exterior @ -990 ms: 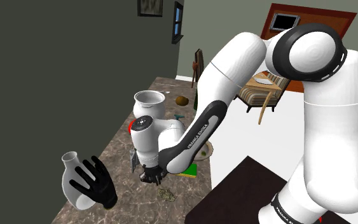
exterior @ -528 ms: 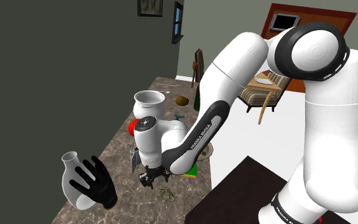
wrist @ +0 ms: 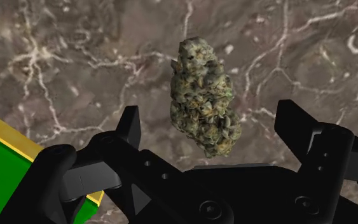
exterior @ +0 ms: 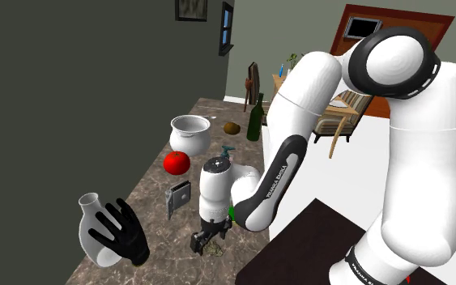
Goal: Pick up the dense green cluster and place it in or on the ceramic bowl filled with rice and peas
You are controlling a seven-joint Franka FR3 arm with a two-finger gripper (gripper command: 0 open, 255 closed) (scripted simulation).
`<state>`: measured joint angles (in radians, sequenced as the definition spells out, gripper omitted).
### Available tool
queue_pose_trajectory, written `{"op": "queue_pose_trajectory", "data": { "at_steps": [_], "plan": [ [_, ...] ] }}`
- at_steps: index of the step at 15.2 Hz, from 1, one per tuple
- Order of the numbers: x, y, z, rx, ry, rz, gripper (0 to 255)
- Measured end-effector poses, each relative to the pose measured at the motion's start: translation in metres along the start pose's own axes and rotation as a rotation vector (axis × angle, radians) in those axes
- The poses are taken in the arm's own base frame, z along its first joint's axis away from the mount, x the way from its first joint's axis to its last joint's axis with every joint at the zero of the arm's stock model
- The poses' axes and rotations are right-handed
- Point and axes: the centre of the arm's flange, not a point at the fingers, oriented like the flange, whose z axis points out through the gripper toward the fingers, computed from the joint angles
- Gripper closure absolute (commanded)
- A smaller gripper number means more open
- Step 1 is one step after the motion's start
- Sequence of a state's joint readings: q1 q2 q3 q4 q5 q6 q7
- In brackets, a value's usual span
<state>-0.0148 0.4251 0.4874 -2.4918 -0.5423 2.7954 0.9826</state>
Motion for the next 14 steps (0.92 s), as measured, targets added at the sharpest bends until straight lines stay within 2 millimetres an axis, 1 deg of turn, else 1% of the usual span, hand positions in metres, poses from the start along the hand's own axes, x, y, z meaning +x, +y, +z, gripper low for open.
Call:
{"op": "queue_pose_trajectory", "data": {
  "at_steps": [3,10,11,14],
  "plan": [
    [0.0,0.0,0.015,0.002,0.0,-0.003,0],
    [-0.001,0.0,0.018,0.002,0.0,-0.003,0],
    [-0.001,0.0,0.018,0.002,0.0,-0.003,255],
    [-0.001,0.0,0.018,0.002,0.0,-0.003,255]
  ]
}}
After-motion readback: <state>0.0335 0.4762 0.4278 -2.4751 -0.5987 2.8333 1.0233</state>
